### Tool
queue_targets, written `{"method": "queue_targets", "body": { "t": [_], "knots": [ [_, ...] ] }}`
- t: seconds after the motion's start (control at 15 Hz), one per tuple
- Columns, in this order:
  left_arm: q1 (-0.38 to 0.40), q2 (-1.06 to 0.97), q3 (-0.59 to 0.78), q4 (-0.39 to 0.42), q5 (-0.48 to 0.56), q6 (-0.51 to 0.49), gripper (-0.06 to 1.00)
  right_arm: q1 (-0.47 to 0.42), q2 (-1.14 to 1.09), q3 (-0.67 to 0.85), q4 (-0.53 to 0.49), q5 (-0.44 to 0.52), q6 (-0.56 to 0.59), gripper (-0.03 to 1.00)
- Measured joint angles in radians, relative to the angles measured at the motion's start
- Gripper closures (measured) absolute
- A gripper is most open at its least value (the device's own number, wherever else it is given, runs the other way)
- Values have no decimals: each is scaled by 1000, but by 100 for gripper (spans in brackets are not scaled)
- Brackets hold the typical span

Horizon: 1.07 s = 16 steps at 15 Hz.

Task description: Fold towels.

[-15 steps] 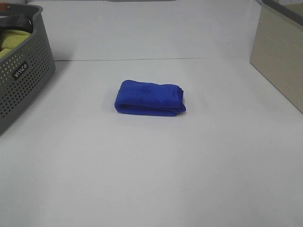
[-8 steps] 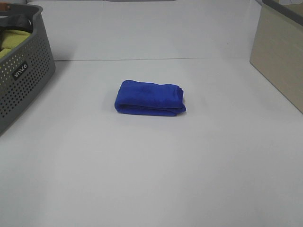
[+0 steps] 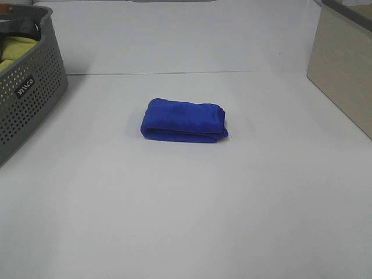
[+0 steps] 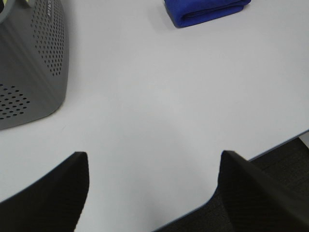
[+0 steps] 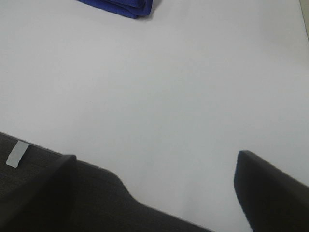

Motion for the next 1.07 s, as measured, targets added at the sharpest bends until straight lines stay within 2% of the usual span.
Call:
{"method": "queue_targets", "body": {
  "t": [0.33,0.47,0.53,0.6,0.8,1.07],
  "knots": [
    [15,0,0,-1,-1,0,23,-27,-18,0,3,-1,0,14],
    [82,-2,0,-1,-1,0,23,-106,-72,0,3,-1,0,14],
    [154,-10,0,-1,-1,0,23,-145,-150,0,4,-1,0,14],
    [185,-33,0,-1,-2,0,23,-145,-188,0,8,-1,0,14],
    [207,-130,0,-1,-4,0,23,-145,-210,0,27,0,0,14],
    [207,-145,0,-3,-2,1,23,-145,-210,0,42,1,0,14]
  ]
}}
